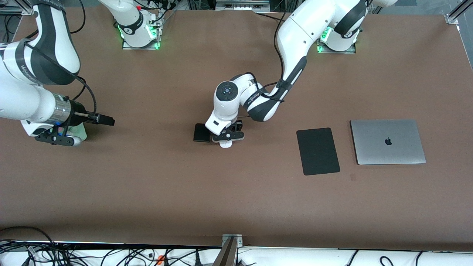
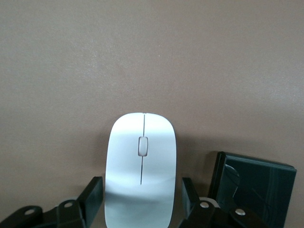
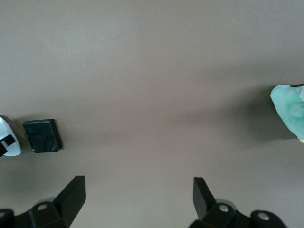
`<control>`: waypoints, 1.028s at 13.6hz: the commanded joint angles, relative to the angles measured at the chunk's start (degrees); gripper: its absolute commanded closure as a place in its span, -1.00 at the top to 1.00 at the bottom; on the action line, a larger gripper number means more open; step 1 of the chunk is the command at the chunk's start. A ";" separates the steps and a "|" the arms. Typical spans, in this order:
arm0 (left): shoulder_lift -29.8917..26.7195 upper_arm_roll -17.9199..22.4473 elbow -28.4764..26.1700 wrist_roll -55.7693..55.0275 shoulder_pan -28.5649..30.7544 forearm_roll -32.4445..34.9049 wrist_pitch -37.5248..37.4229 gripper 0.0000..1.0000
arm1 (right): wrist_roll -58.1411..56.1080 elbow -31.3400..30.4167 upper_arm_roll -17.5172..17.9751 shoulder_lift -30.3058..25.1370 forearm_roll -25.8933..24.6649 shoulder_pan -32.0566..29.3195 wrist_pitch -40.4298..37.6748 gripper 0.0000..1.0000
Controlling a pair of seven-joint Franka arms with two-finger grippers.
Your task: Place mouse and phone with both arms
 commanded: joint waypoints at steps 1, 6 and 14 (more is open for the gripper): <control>1.47 0.56 2.14 -0.67 -0.69 1.73 0.10 0.51 | 1.44 0.13 0.18 0.23 0.97 0.29 0.72 1.00; 1.56 0.83 1.96 1.78 -0.51 1.73 0.19 -0.23 | 5.21 0.13 0.18 1.11 0.97 2.65 2.74 1.00; -2.30 0.21 0.82 10.57 6.42 1.29 -1.65 -1.00 | 17.25 -2.68 0.18 4.36 0.97 10.56 13.27 1.00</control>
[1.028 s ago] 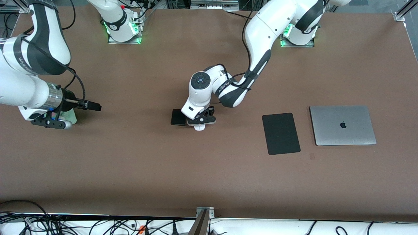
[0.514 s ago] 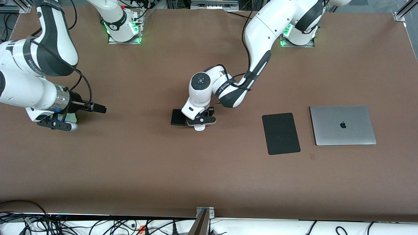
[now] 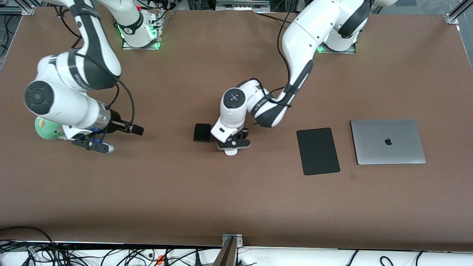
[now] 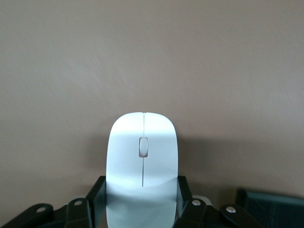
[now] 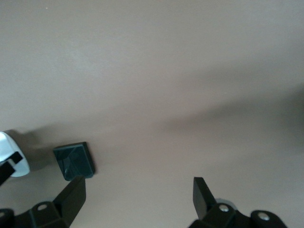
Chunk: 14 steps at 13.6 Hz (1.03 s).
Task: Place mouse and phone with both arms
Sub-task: 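Carry the mouse toward the pad while the right gripper reaches the phone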
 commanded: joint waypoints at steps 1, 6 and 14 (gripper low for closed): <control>-3.74 -1.10 -1.25 3.92 4.04 0.89 -3.30 -1.00 | 2.97 -2.09 -0.14 0.79 0.87 2.41 4.46 1.00; -10.33 -1.45 -9.59 8.74 12.55 0.88 -6.13 -1.00 | 8.50 -2.27 -0.23 4.13 0.78 7.50 8.94 1.00; -25.80 -10.24 -33.41 30.35 36.64 0.88 -5.52 -1.00 | 15.81 -4.99 -0.31 10.63 0.26 17.26 24.68 1.00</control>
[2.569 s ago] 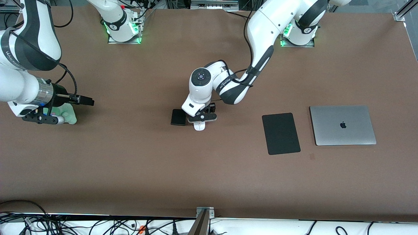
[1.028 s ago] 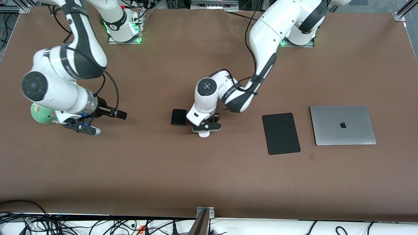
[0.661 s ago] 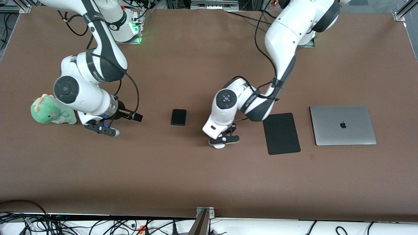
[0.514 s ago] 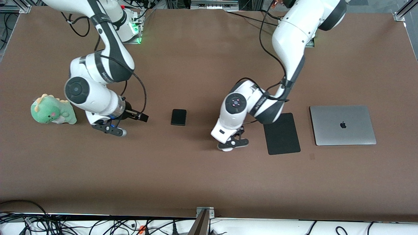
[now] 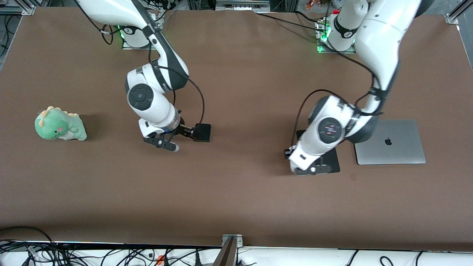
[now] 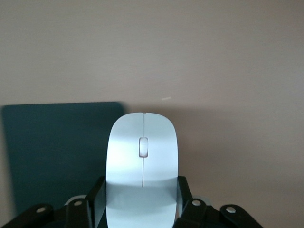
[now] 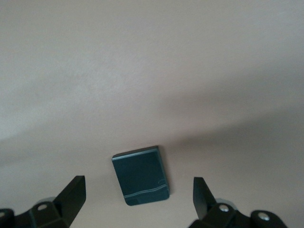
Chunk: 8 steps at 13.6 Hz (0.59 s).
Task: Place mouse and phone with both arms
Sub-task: 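Carry the mouse toward the pad while the right gripper reaches the phone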
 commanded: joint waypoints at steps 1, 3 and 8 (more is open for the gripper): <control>-7.58 -1.81 -12.00 7.92 6.60 0.88 0.87 -1.00 | 0.38 -0.81 -0.49 2.54 -0.27 2.63 4.24 1.00; -9.00 -1.90 -15.17 12.67 9.86 0.88 0.96 -1.00 | 0.20 -0.90 -0.84 4.66 -1.58 5.26 5.83 1.00; -9.44 -2.16 -18.96 17.44 14.27 0.79 3.23 -1.00 | 0.11 -3.71 -0.84 5.90 -11.25 6.15 7.15 1.00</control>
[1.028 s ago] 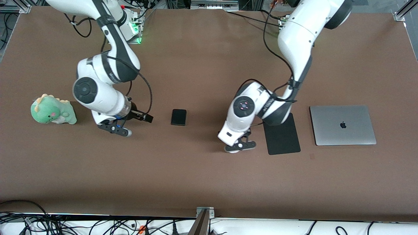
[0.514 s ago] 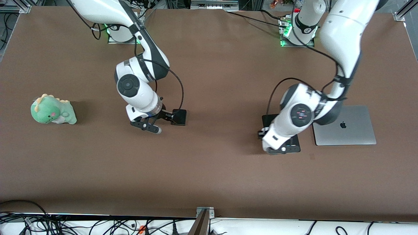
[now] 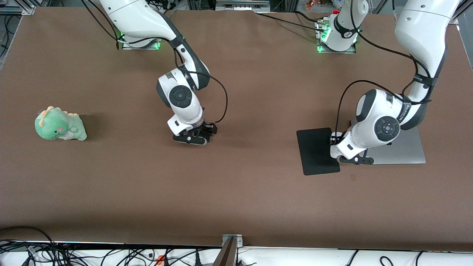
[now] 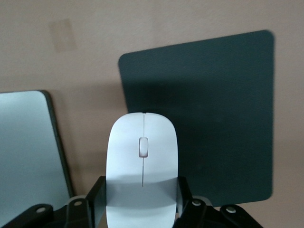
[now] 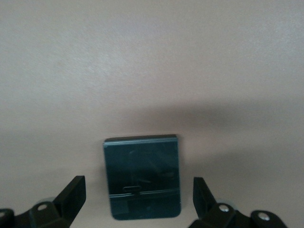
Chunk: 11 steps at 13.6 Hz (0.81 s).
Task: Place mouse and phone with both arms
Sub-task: 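Lower the mouse onto the pad while the right gripper grasps the phone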
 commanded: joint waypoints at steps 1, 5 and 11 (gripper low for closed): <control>-1.76 -1.31 -3.20 0.04 0.62 0.79 2.79 -1.00 | 0.03 -2.94 -0.65 -0.76 -2.49 0.57 2.93 1.00; 0.60 -1.66 -2.94 -6.54 -2.27 0.79 7.26 -1.00 | 0.11 -4.71 -0.65 -0.50 -2.40 1.10 6.11 1.00; 4.65 -1.48 -2.33 -8.05 -3.95 1.58 13.34 -0.73 | 0.20 -4.71 -0.65 1.43 -2.40 1.62 10.32 1.00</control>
